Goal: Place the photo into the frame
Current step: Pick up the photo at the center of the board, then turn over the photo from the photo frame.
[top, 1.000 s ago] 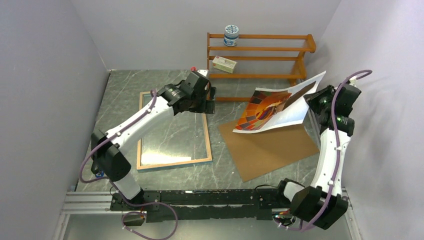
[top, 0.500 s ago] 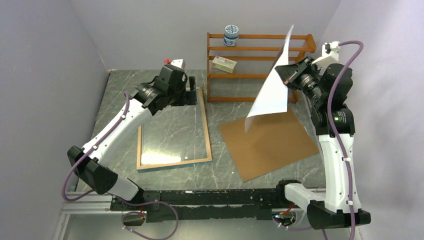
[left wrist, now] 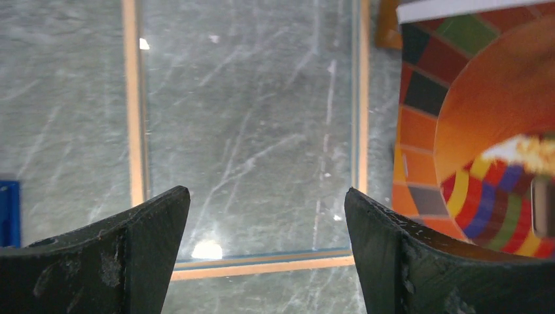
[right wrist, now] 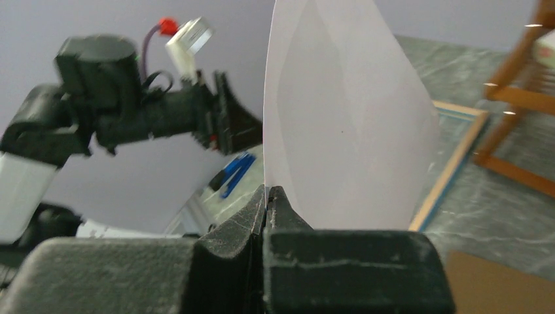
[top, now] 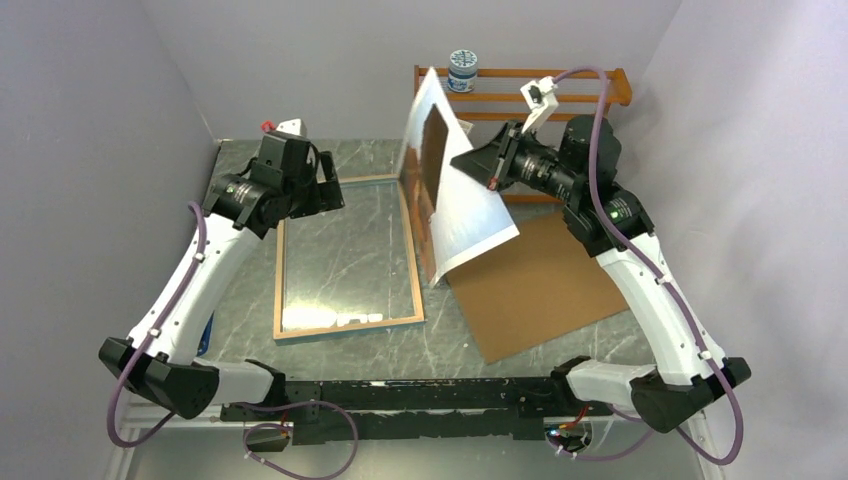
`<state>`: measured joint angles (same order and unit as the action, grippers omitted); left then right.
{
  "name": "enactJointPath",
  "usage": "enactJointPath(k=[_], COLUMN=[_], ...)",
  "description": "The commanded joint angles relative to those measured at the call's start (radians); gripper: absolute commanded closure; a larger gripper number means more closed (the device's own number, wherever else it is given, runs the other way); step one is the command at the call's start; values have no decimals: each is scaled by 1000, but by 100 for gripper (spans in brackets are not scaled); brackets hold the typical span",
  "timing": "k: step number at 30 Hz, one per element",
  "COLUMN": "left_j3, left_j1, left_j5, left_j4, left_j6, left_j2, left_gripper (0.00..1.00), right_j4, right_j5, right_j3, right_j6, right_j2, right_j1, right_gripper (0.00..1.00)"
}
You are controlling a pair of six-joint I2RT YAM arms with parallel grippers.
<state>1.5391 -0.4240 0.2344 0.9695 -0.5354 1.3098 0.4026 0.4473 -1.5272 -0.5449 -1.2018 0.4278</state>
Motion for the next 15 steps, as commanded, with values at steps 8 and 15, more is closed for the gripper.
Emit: enactJointPath(k=[8, 15], left_j3=[101, 119], left_j1=[44, 65], left_j5=[410, 532], left_j4=[214, 262], left_j6=[2, -72], left_j2=[-61, -121], left_gripper=[6, 6], right_j4=[-169, -13], right_j5=[276, 185], right_j3=[-49, -157], right_j6=[1, 77], right_j2=[-42, -155], right_j1=[111, 154], right_gripper=[100, 100])
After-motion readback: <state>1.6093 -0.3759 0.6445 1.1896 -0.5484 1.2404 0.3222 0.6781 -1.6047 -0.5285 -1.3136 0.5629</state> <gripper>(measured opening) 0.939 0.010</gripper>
